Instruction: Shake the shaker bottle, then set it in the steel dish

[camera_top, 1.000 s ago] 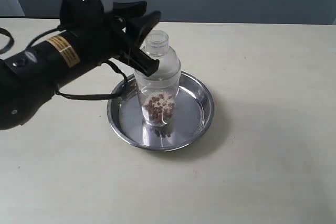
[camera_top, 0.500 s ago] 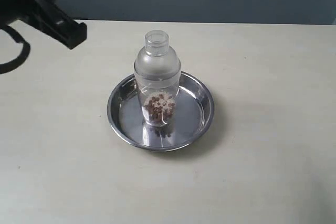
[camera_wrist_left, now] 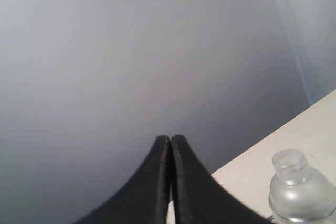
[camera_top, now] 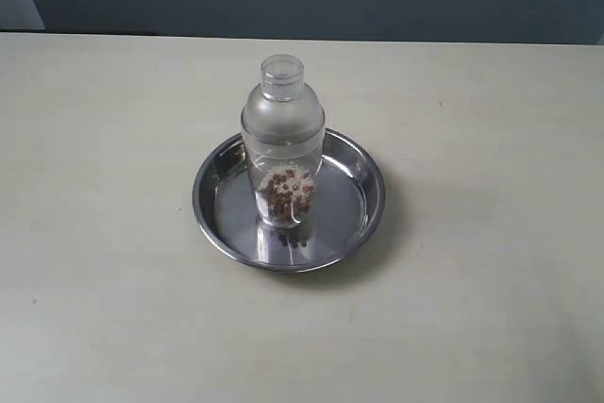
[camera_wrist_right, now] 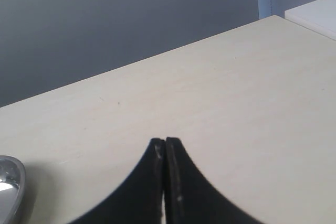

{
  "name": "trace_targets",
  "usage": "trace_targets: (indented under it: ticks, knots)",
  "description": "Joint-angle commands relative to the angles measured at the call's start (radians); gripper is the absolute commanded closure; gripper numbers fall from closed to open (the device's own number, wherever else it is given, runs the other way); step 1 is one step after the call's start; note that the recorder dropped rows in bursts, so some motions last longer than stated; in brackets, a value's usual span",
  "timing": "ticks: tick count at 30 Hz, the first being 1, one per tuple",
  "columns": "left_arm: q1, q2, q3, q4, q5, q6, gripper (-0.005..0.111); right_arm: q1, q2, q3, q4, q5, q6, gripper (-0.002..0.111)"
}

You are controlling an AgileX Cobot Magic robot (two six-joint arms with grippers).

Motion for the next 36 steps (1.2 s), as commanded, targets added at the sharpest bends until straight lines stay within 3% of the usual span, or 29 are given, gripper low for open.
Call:
trace_targets:
  ticks: [1, 10, 14, 20, 31, 36]
  knots:
    - [0.059, -0.156, 0.13, -0.015, 0.028, -0.031, 0.106, 0.001, -0.004, 0.002, -0.005, -0.006, -0.003, 0.109]
    - [0.164, -0.444, 0.369, -0.125, 0.105, -0.102, 0.106, 0.001, -0.004, 0.002, -0.005, -0.006, -0.003, 0.109]
    - [0.213, -0.464, 0.428, -0.139, 0.128, -0.136, 0.106, 0.001, -0.004, 0.002, -0.005, -0.006, -0.003, 0.109]
    - [0.221, -0.464, 0.447, -0.145, 0.146, -0.202, 0.106, 0.001, -0.004, 0.002, -0.005, -0.006, -0.003, 0.109]
    - [0.221, -0.464, 0.447, -0.118, 0.314, -0.268, 0.106, 0.001, -0.004, 0.002, -0.006, -0.007, -0.003, 0.109]
    - [0.221, -0.464, 0.447, -0.088, 0.314, -0.268, 0.106, 0.001, -0.004, 0.002, -0.006, -0.007, -0.003, 0.109]
